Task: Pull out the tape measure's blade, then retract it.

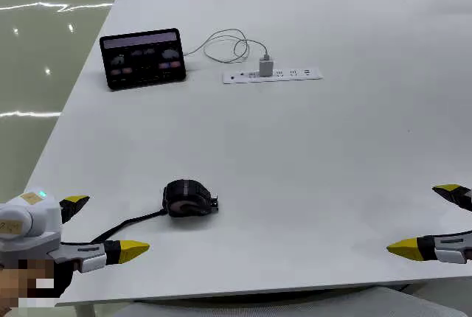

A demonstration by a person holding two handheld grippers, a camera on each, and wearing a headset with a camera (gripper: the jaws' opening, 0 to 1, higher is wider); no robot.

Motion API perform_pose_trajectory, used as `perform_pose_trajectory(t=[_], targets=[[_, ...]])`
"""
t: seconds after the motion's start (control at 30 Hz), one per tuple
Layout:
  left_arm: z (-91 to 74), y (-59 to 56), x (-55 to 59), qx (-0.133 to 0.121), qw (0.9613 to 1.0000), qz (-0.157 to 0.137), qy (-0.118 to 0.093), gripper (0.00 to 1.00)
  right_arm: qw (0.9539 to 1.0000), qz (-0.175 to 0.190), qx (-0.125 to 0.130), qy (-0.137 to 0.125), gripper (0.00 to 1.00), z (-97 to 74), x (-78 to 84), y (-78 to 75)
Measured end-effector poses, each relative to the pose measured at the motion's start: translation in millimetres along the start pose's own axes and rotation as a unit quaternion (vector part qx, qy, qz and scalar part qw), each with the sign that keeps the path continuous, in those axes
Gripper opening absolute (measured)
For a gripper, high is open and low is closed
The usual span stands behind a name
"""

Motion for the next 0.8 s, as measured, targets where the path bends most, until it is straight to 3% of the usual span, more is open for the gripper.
perform_pose_trajectory(t=[0.37, 0.73, 0.8], targets=[[-1.1, -3.6, -2.2, 0.002, 1.0, -0.002, -0.001, 1.0, 1.0, -0.002, -0.005, 0.002, 0.98, -1.3, 1.9, -0.1], [1.5, -8.4, 2.6, 0.008, 0.9999, -0.013, 0.006, 1.0, 0.9999, -0.007, -0.01, 0.003, 1.0, -2.9, 4.9, 1.0], [3.4, -8.9, 3.9, 0.008, 0.9999, 0.003, 0.013, 1.0, 0.9999, -0.009, -0.011, 0.003, 1.0, -3.0, 4.3, 1.1]])
Point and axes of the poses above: the centre of the closed fingertips' face, and the gripper's own axes: z roughly forward along the fingers, y roughly to its left, x roughly out of its underside, the point moved 5 cm from there along -z, roughly backward along the fingers, and after that the axes turned 3 degrees about -x, right-handed, at the moved point
